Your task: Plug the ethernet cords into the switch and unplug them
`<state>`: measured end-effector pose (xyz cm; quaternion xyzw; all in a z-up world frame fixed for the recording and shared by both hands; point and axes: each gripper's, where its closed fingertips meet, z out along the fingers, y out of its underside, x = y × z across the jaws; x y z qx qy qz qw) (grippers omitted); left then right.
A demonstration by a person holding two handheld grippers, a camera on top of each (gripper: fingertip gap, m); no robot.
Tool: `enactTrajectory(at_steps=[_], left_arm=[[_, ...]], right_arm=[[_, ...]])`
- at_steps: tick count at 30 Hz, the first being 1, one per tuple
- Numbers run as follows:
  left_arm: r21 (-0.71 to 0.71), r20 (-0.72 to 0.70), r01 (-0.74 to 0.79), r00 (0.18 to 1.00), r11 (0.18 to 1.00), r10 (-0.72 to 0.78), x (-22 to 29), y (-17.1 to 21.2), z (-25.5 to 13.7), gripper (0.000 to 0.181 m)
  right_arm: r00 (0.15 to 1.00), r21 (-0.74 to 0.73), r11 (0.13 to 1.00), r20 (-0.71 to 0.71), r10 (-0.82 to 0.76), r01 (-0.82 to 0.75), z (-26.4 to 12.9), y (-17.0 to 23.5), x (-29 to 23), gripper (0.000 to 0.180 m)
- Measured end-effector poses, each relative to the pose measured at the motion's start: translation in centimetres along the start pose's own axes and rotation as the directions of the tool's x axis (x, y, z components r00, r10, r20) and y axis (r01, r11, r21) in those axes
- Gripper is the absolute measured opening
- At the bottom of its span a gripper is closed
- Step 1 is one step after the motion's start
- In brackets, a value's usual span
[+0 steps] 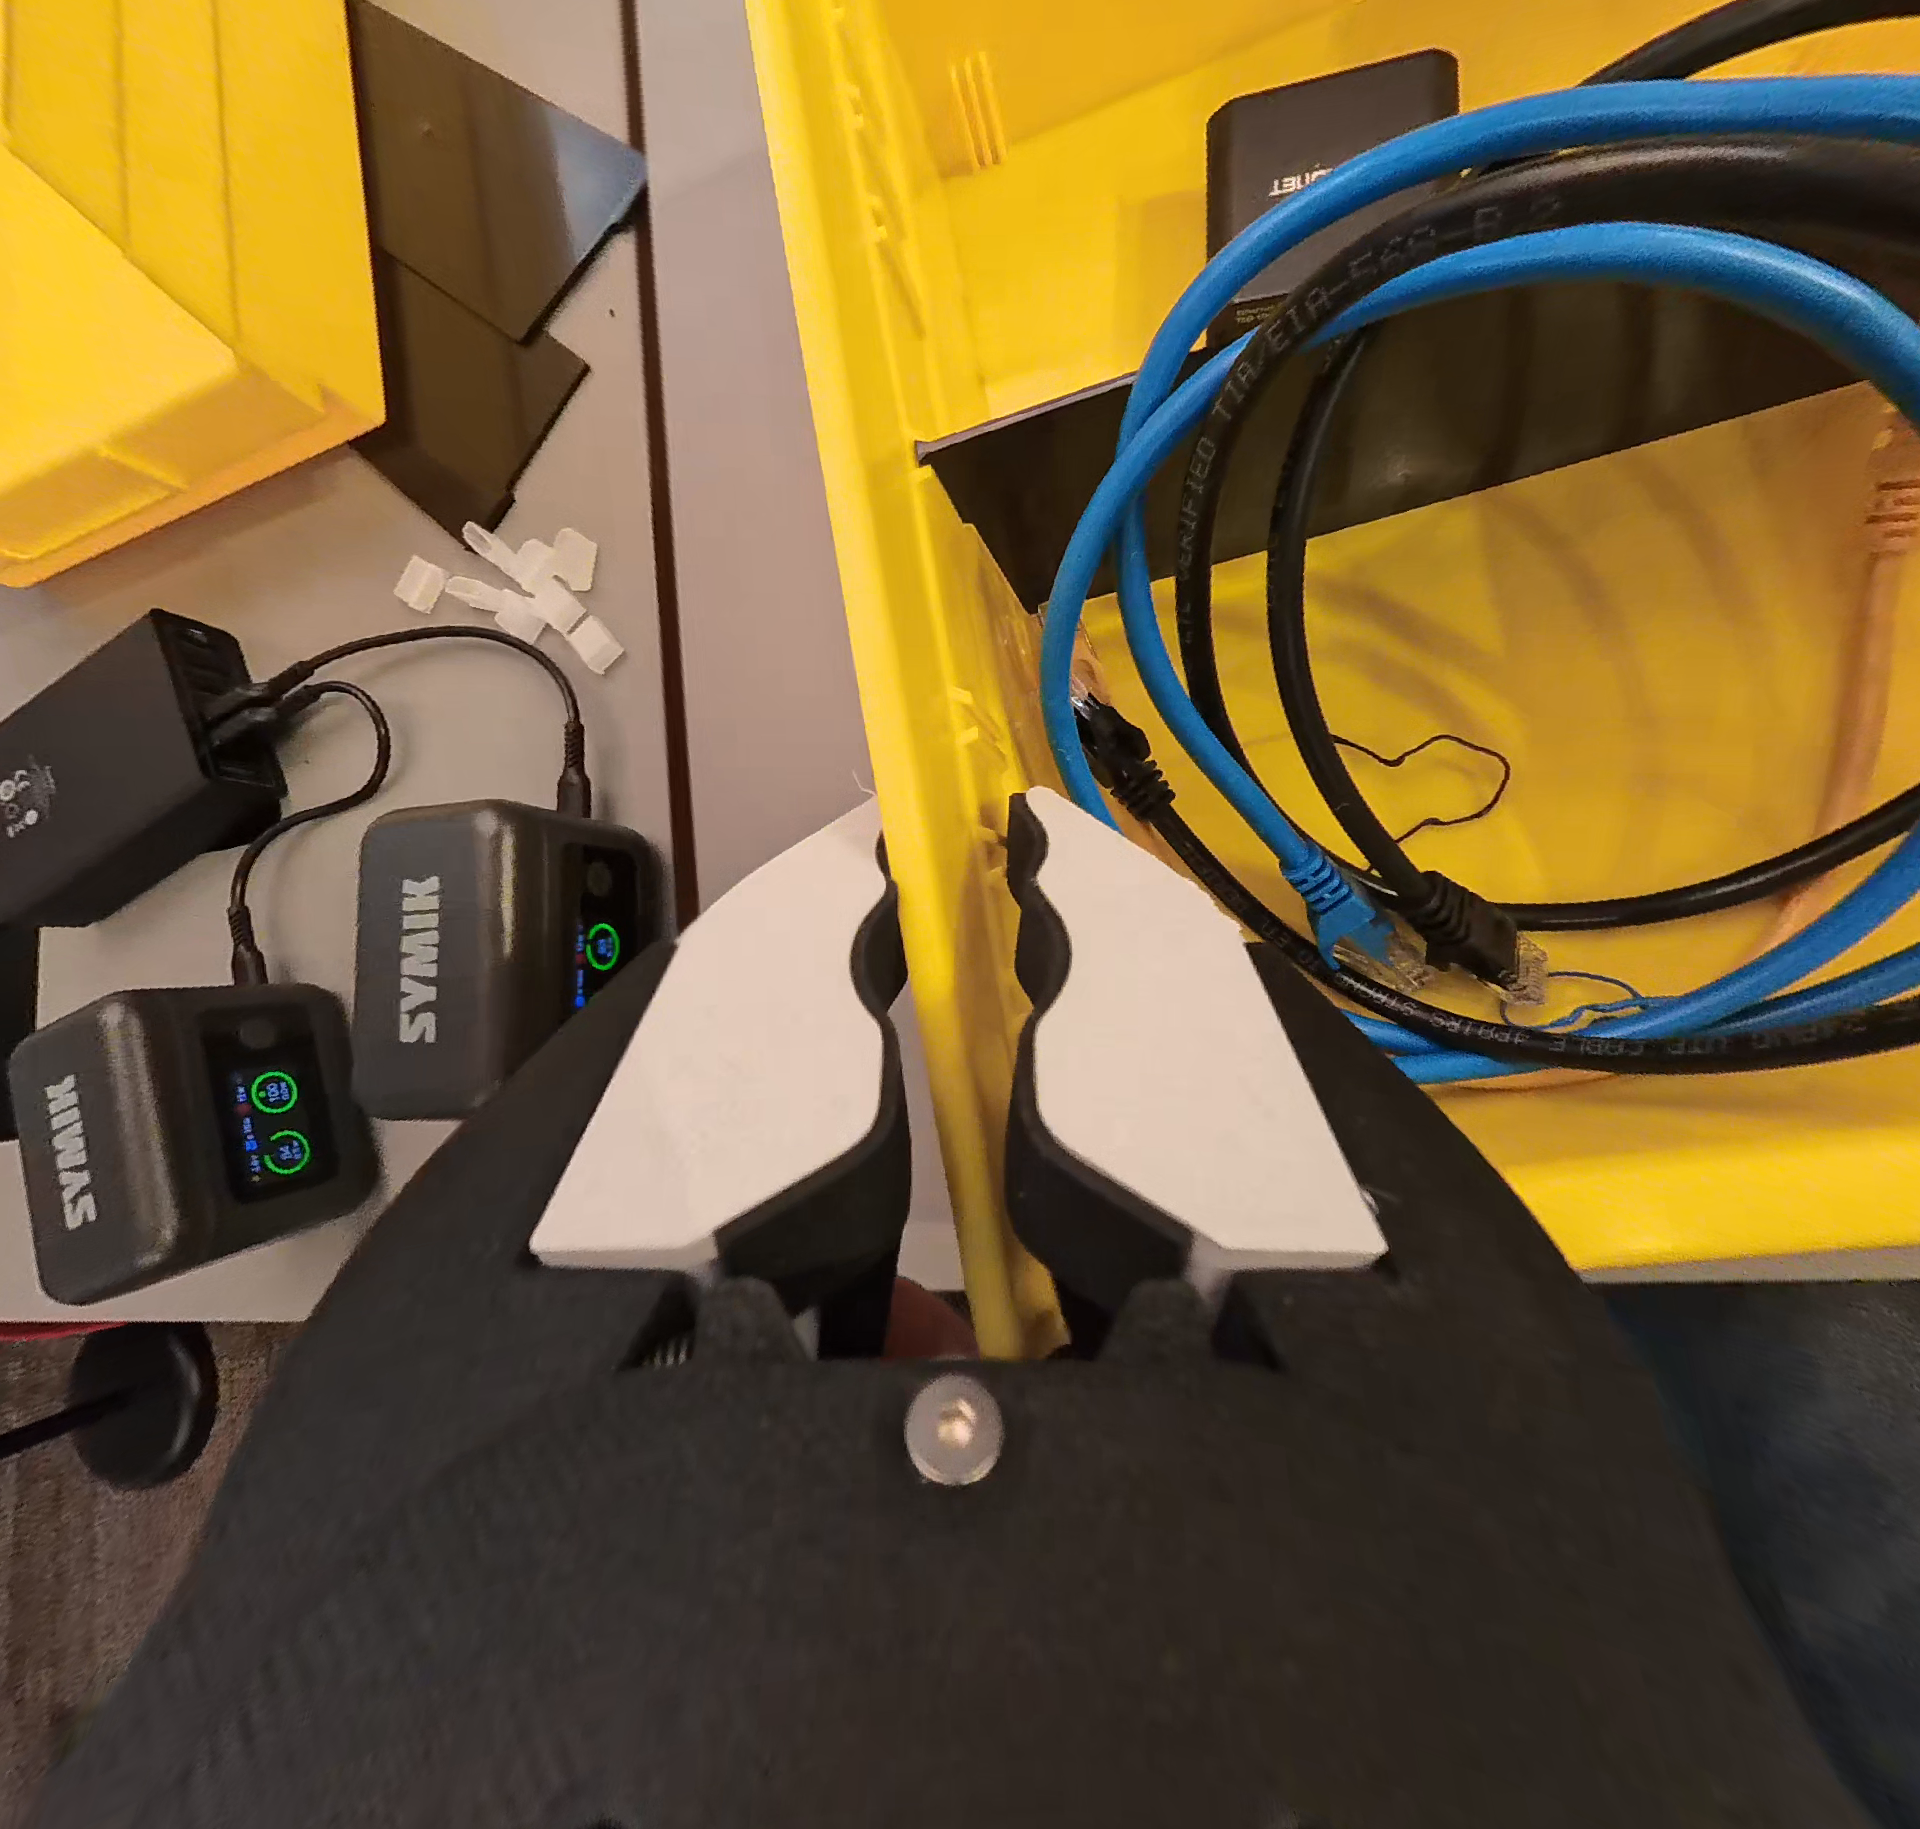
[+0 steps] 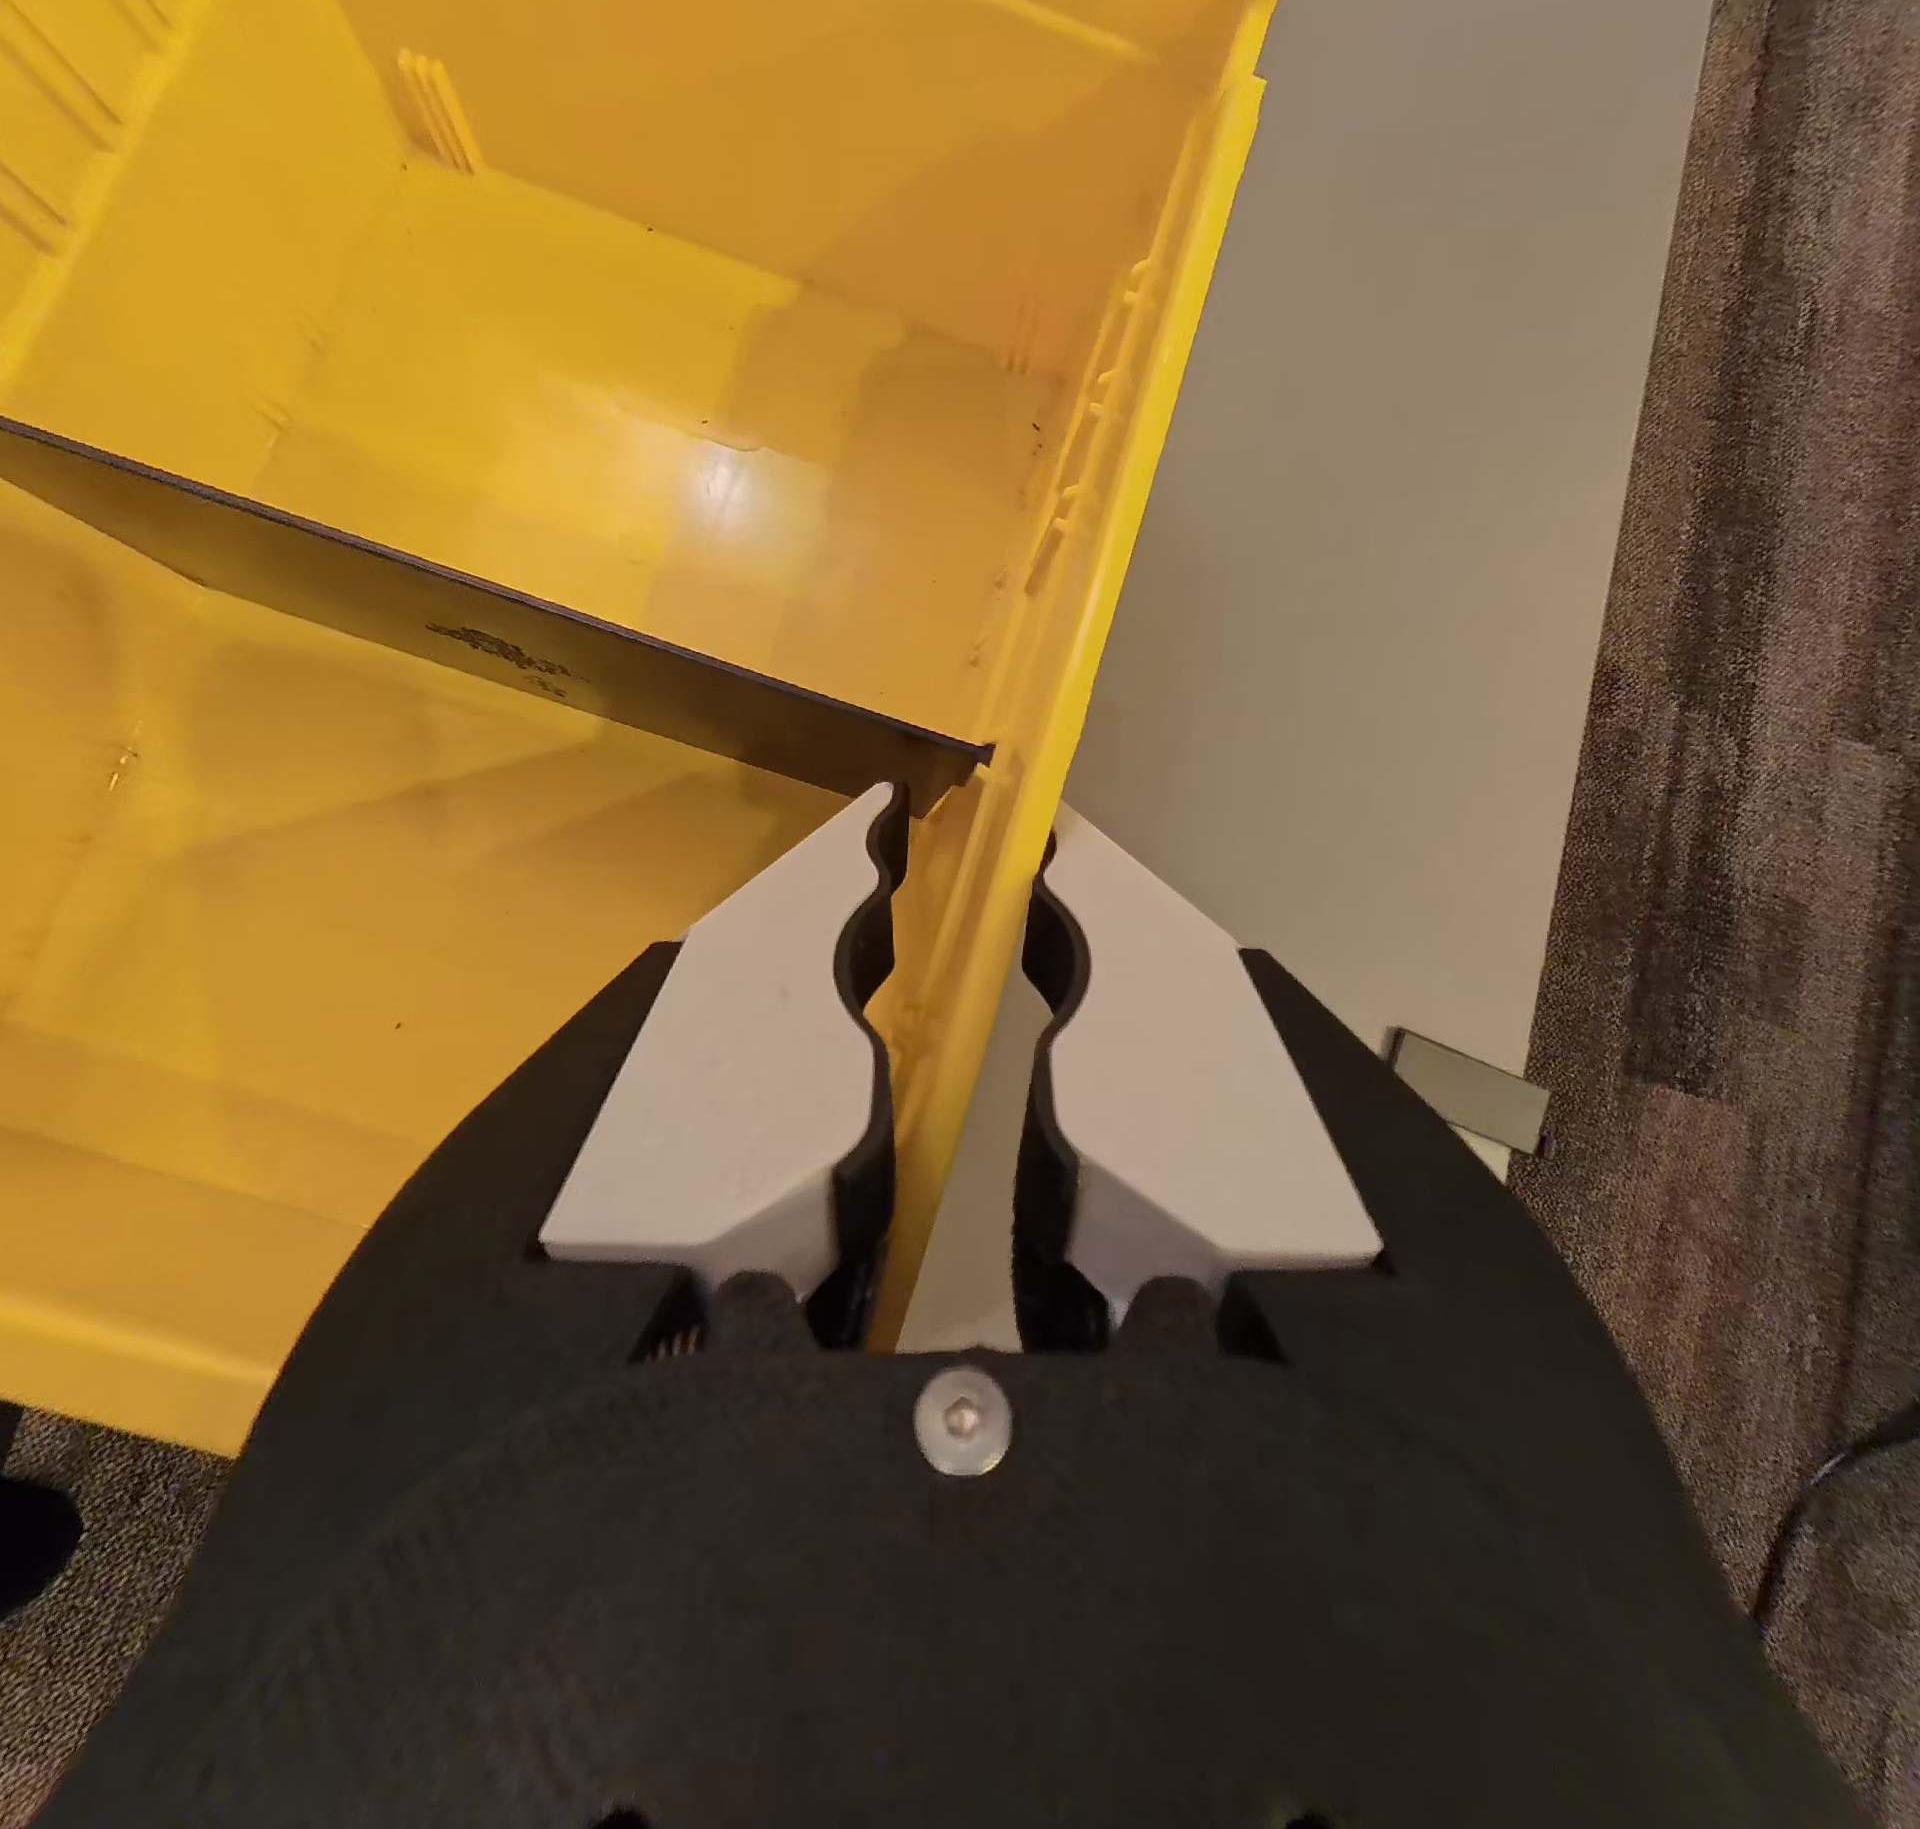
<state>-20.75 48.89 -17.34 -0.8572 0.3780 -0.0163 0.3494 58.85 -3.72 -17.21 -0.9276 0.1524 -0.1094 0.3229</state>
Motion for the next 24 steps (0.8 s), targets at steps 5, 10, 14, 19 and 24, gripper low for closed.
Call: enactTrajectory(at_steps=[5,10,14,19,24], left_arm=[[0.006,0.009,-0.005,1.000,1.000,0.005,-1.1,0.1,0.3,0.017],[0.011,0.009,-0.016,1.000,1.000,0.016,-1.4,0.1,0.4,0.018],[0.017,0.011,-0.015,1.000,1.000,0.015,-1.6,0.1,0.1,0.022],[0.138,0.083,0.025,0.996,0.990,-0.036,-3.4,-2.4,-2.9,0.047],[0.230,0.098,-0.079,0.994,0.970,0.057,-1.8,-7.9,-6.4,0.053]], right_arm=[[1.000,-0.004,1.000,-0.012,-0.006,0.006,0.4,-0.2,0.7,0.016],[1.000,-0.001,1.000,-0.016,0.003,-0.003,0.4,-0.2,0.6,0.016],[1.000,0.011,1.000,-0.001,0.009,-0.009,0.4,-0.3,0.4,0.017],[0.997,0.063,0.997,-0.065,-0.033,0.037,-0.6,-1.3,0.8,0.029],[0.963,0.150,0.977,-0.246,-0.110,0.150,-4.4,-4.8,1.4,0.042]])
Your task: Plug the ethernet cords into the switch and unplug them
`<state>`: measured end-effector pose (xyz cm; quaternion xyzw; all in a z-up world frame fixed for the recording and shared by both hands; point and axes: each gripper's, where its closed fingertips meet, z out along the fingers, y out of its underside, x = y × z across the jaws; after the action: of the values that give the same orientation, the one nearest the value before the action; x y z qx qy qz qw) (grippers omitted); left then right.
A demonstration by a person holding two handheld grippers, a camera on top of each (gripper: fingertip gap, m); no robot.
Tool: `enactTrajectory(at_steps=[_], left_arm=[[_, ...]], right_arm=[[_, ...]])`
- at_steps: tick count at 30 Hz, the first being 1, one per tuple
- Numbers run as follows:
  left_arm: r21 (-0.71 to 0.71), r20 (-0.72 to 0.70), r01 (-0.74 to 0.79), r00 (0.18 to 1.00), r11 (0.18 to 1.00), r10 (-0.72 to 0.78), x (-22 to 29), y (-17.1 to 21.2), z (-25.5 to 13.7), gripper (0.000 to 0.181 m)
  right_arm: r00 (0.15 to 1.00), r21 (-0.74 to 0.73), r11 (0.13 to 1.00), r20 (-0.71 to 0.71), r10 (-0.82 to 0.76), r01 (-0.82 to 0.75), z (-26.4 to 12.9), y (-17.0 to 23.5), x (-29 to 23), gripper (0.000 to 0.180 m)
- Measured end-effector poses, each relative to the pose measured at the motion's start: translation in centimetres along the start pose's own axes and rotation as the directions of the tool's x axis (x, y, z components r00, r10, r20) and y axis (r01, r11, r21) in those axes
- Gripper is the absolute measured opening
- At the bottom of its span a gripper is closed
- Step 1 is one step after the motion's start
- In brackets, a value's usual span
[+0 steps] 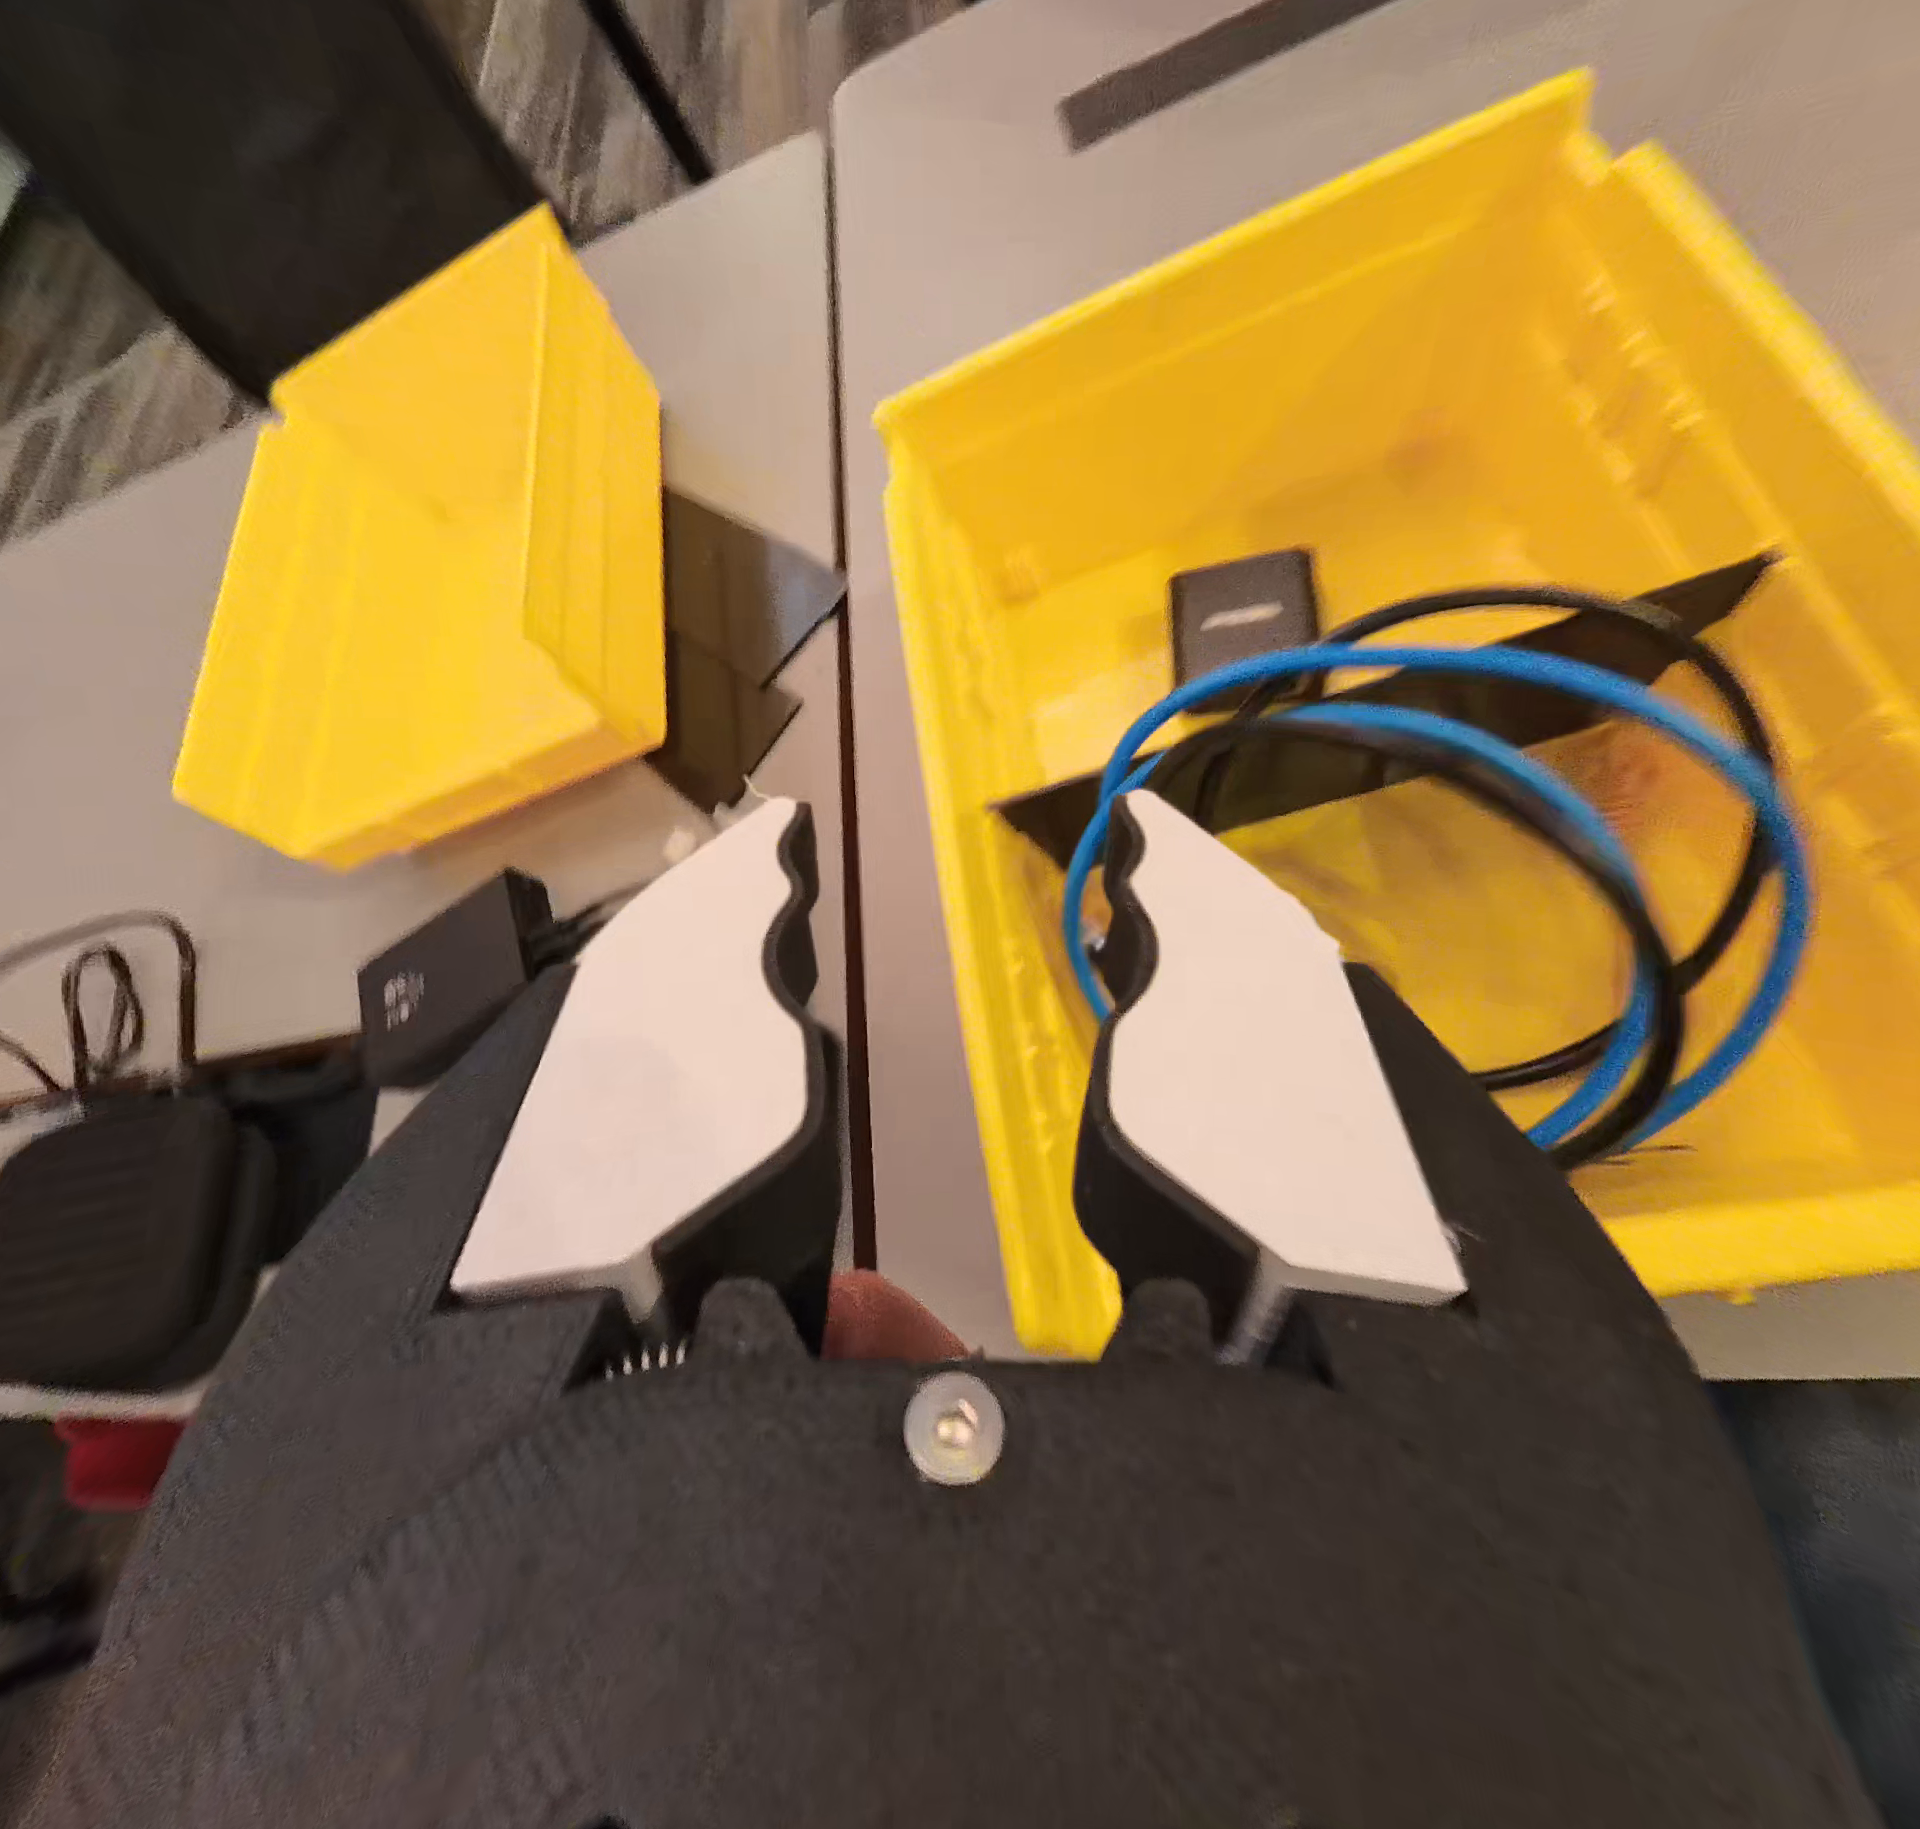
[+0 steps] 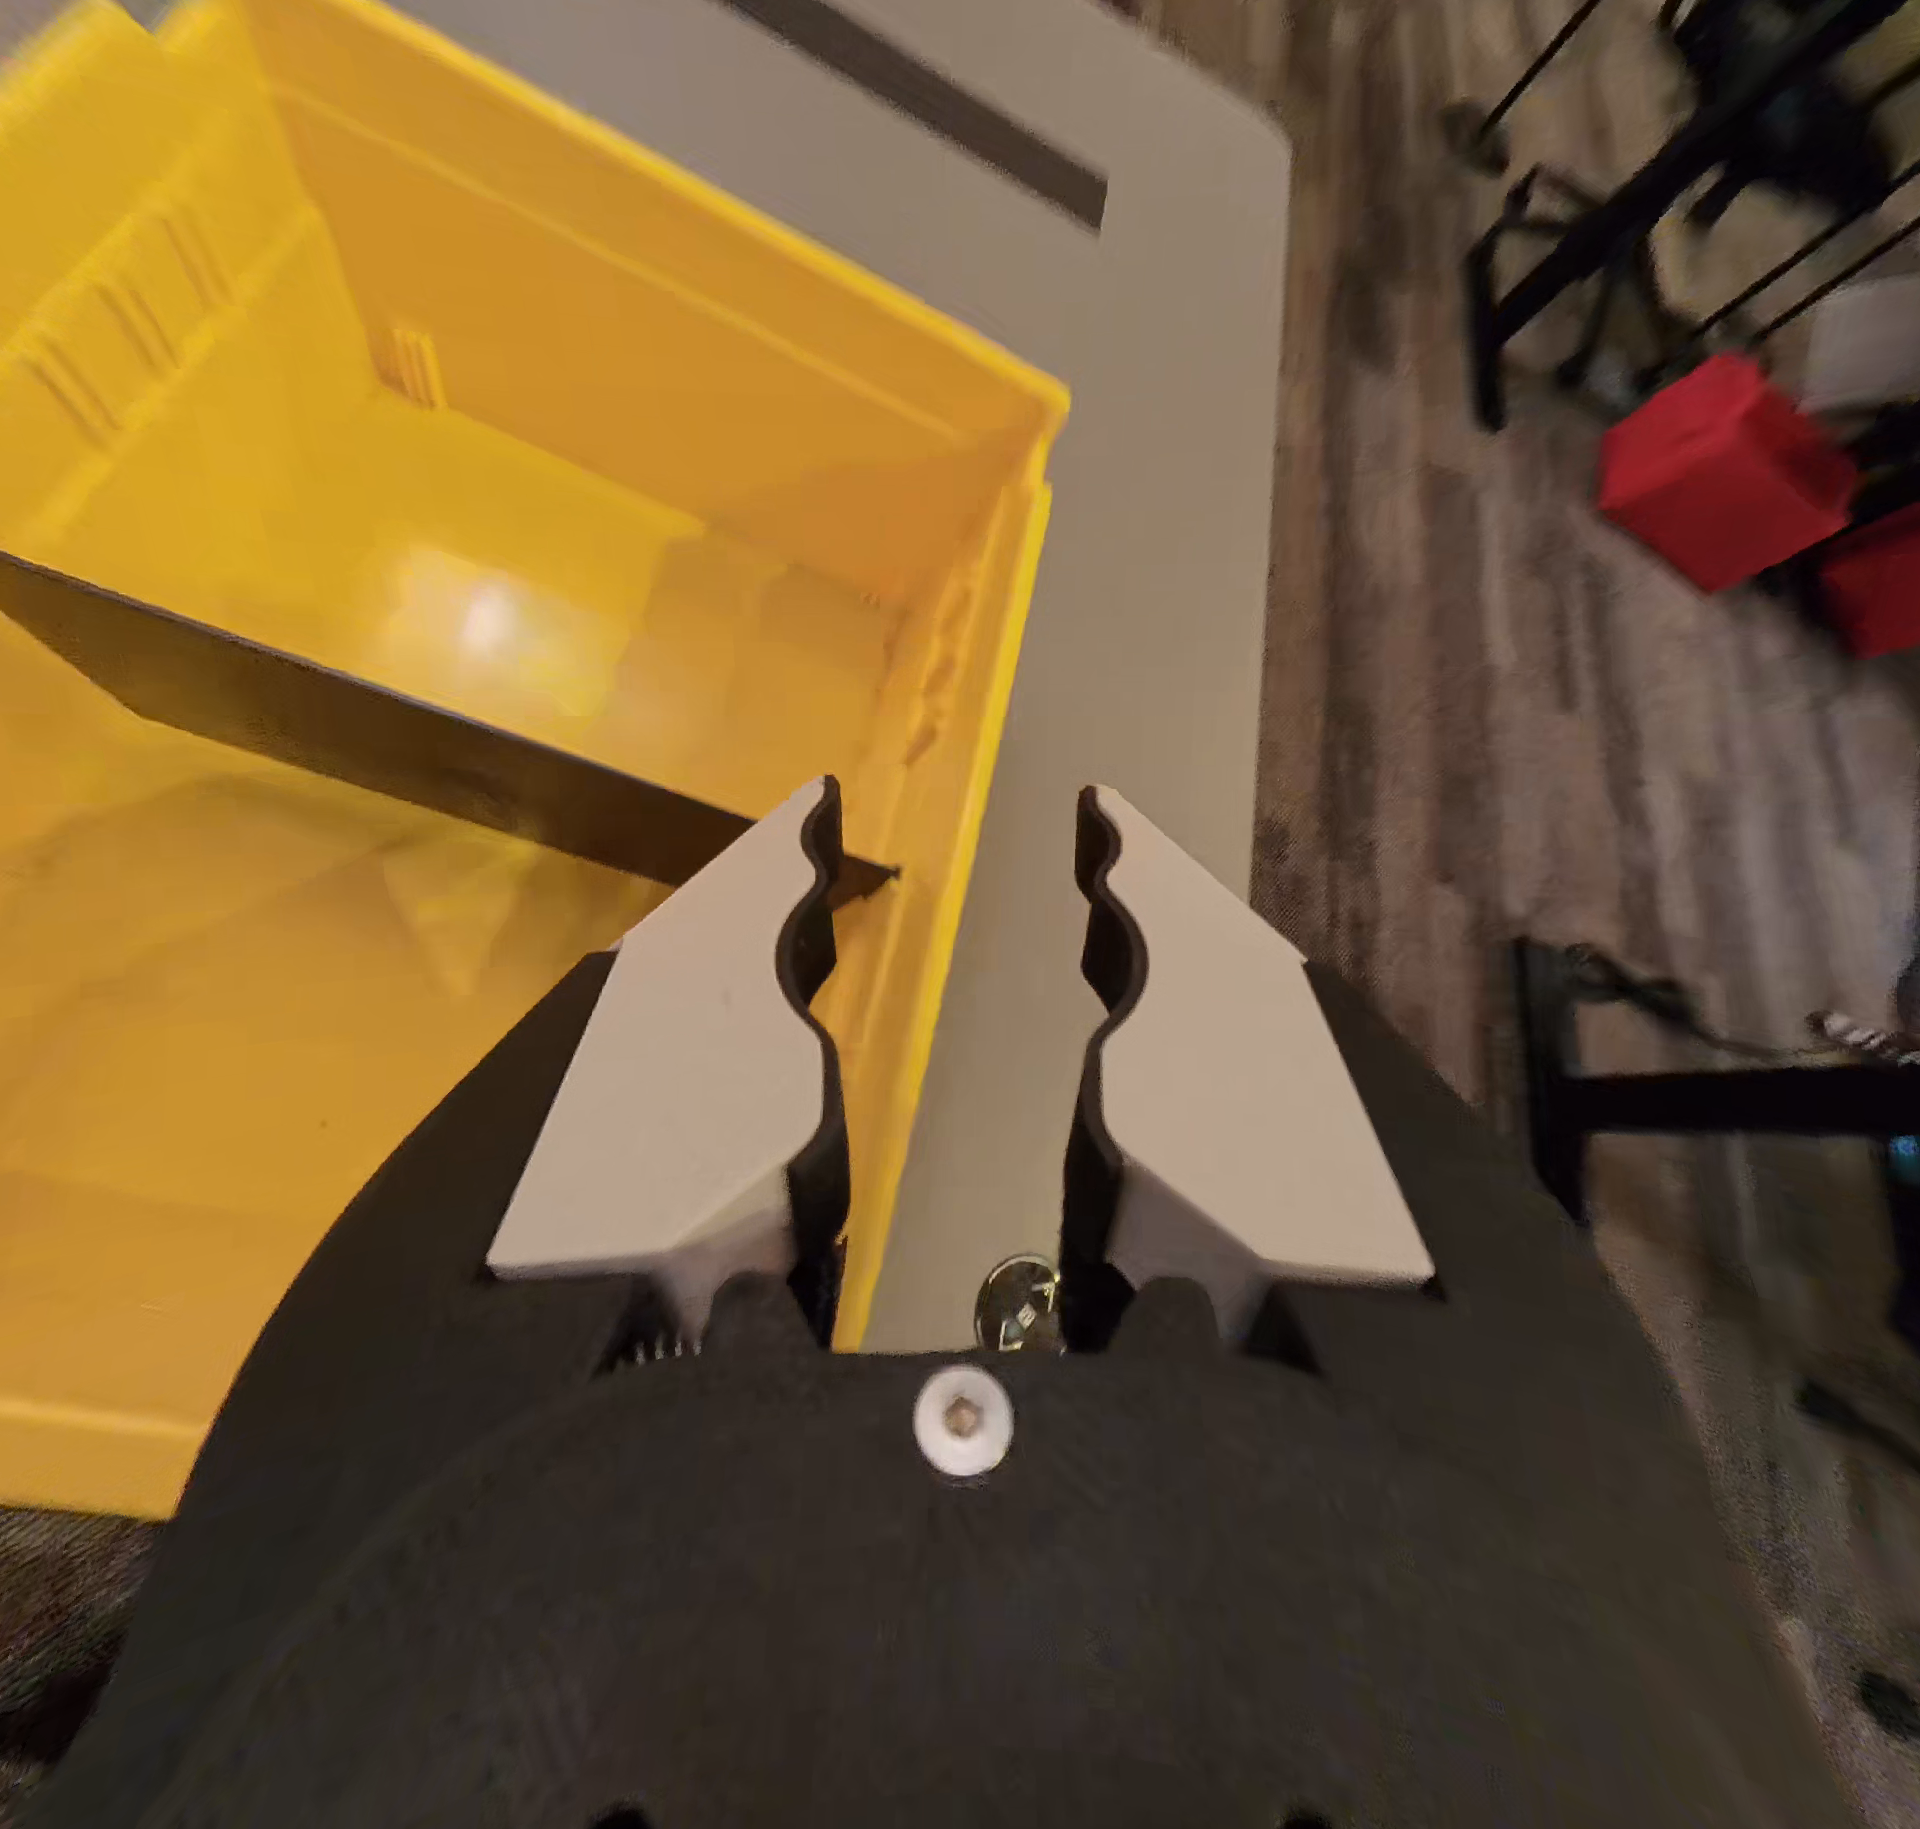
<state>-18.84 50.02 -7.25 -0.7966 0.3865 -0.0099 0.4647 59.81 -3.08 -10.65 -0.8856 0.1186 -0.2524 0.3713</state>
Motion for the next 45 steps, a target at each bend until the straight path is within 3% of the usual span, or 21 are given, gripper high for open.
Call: enactTrajectory(at_steps=[4,9,11,20,27,35,40,45], left_arm=[[-0.067,-0.115,-0.140,0.985,0.988,0.132,3.9,-4.3,2.0,0.056],[-0.266,-0.242,-0.262,0.950,0.927,0.199,6.9,-5.0,7.6,0.058],[-0.346,-0.318,-0.260,0.937,0.901,0.148,7.8,-4.6,9.5,0.063],[-0.650,-0.406,-0.351,0.910,0.674,0.083,9.4,0.3,15.5,0.069],[-0.734,-0.443,-0.394,0.895,0.554,0.050,10.4,3.5,17.1,0.064],[-0.618,-0.465,-0.448,0.871,0.646,0.159,10.2,1.5,16.7,0.061],[-0.375,-0.497,-0.522,0.811,0.766,0.309,11.2,-4.6,13.4,0.060],[-0.093,-0.516,-0.652,0.678,0.752,0.524,15.6,-11.4,6.9,0.060]], right_arm=[[0.988,0.110,0.984,-0.087,-0.129,0.138,-3.3,-5.3,-1.9,0.040],[0.967,0.248,0.936,-0.037,-0.250,0.252,-6.1,-10.8,-8.6,0.037],[0.953,0.281,0.915,0.003,-0.302,0.289,-6.5,-11.9,-11.5,0.036],[0.888,0.375,0.865,0.185,-0.422,0.333,-6.3,-13.3,-20.7,0.031],[0.860,0.383,0.854,0.226,-0.457,0.353,-5.6,-13.1,-23.0,0.029],[0.821,0.438,0.835,0.301,-0.485,0.332,-5.9,-13.9,-26.2,0.027],[0.746,0.513,0.806,0.404,-0.530,0.296,-6.9,-15.8,-30.9,0.031],[0.658,0.602,0.739,0.428,-0.620,0.304,-7.8,-18.8,-36.5,0.042]])
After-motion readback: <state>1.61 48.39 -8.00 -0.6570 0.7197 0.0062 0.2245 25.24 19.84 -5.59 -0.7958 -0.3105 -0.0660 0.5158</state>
